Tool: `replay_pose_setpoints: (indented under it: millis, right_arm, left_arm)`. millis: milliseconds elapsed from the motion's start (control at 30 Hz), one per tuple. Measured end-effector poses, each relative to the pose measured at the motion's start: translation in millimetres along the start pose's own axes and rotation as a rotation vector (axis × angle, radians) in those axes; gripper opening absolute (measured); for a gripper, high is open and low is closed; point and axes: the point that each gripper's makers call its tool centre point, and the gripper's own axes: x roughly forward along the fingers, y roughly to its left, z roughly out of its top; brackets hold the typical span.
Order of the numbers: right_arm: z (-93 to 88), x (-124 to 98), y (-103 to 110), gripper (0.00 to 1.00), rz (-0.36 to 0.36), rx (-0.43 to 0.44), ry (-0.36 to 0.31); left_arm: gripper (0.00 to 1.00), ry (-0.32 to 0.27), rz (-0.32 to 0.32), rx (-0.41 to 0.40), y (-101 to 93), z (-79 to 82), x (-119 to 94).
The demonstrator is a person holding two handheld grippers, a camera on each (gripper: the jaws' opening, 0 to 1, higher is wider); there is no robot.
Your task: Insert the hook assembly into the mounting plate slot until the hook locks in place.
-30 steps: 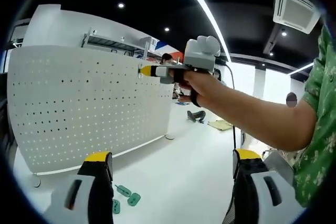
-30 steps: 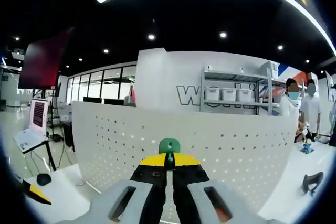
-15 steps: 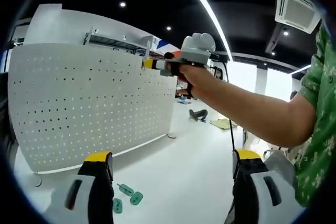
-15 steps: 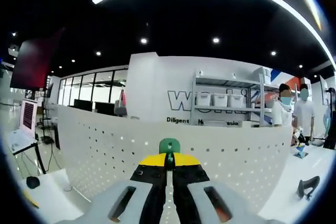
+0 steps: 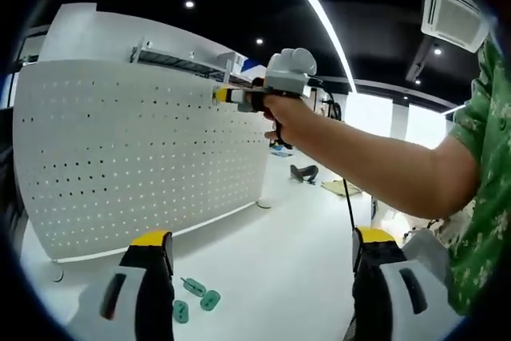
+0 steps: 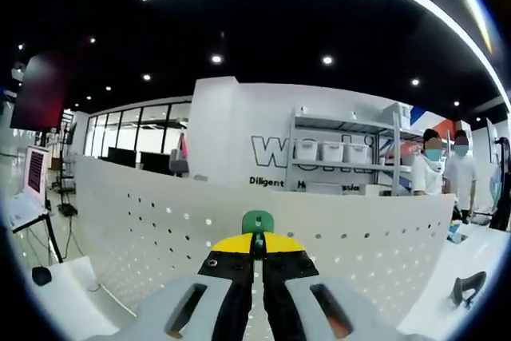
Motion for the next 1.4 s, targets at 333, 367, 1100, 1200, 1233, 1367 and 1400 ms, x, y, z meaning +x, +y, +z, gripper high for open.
replay_pose_setpoints:
  millis: [333, 367, 1100, 1200, 1233, 1367, 1400]
  right_arm:
    - [-2.2, 5, -2, 0.01, -0.002, 0.003, 0.004]
    - [-1.9, 6, -2, 0.01, -0.002, 0.004, 0.003]
    - [-3.1, 14, -4, 0.01, -0.013, 0.019, -0.002]
    - [-2.5, 14, -3, 0.01, -0.014, 0.018, -0.004]
    - [-2.6, 15, -3, 0.01, -0.014, 0.021, -0.005]
    - [-2.8, 14, -3, 0.01, -0.016, 0.019, -0.004]
    - [-2.9, 14, -3, 0.01, -0.017, 0.017, -0.004]
  left_arm:
    - [0.94, 0.008, 0.0, -0.002, 1.2, -2.6, 1]
    - [0.94, 0.009, 0.0, -0.003, 1.5, -2.8, 1]
    - [0.93, 0.006, 0.001, -0.006, 3.6, -1.0, 1]
    - [0.93, 0.007, 0.001, -0.006, 3.9, -1.5, 1]
    - [0.92, 0.008, 0.001, -0.006, 4.1, -1.8, 0]
    - [0.92, 0.008, 0.001, -0.009, 4.6, -2.3, -1]
    - [0.92, 0.008, 0.001, -0.009, 4.7, -2.4, -1]
